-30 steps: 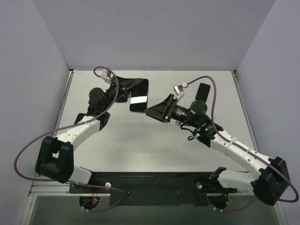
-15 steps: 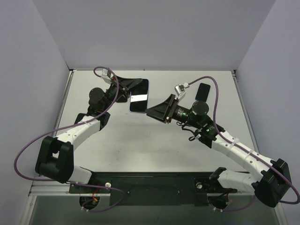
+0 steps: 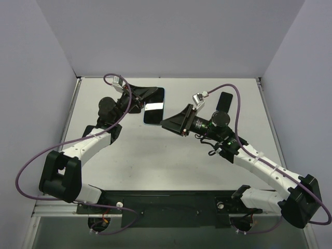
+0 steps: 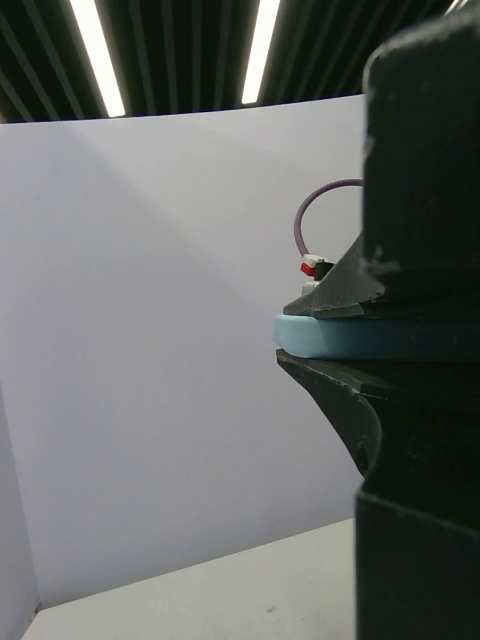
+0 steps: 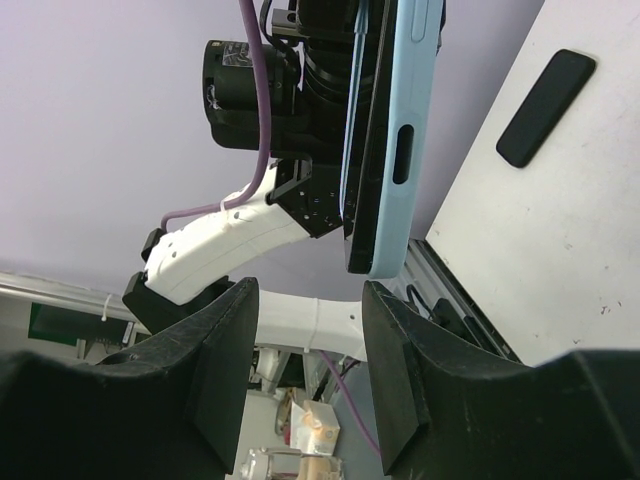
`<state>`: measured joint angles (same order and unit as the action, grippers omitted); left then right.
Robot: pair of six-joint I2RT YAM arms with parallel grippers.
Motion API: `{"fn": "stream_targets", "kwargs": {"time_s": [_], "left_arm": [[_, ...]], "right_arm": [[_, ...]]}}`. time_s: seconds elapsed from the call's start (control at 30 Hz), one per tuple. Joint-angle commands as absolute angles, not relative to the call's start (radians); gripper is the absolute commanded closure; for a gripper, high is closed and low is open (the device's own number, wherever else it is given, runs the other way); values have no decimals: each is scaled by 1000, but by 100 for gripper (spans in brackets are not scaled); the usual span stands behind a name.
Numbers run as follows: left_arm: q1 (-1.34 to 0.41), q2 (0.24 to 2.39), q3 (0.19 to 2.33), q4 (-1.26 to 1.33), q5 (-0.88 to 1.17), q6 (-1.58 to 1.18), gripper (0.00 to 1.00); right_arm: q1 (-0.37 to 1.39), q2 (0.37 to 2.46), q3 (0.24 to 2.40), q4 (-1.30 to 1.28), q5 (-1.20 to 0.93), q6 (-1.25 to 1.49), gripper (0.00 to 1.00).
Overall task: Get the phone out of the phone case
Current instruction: Remove the phone case from the phone.
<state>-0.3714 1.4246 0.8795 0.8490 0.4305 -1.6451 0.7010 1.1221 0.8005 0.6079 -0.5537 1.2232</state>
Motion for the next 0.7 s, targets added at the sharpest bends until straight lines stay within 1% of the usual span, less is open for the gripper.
{"fn": "stream_targets", "kwargs": {"time_s": [0.0,0.37,0.67], "left_arm": [[-374,1408,920,931,433,-1651,100],[-385,1399,928,936,436,-1667,100],[-390,1396,923,997,436,-1733,100]], "right_arm": [[706,1103,848,647,-563,1207,59],[700,1147,854,669,-568,1212,58],[675,1160,821,693,-565,1227,58]]}}
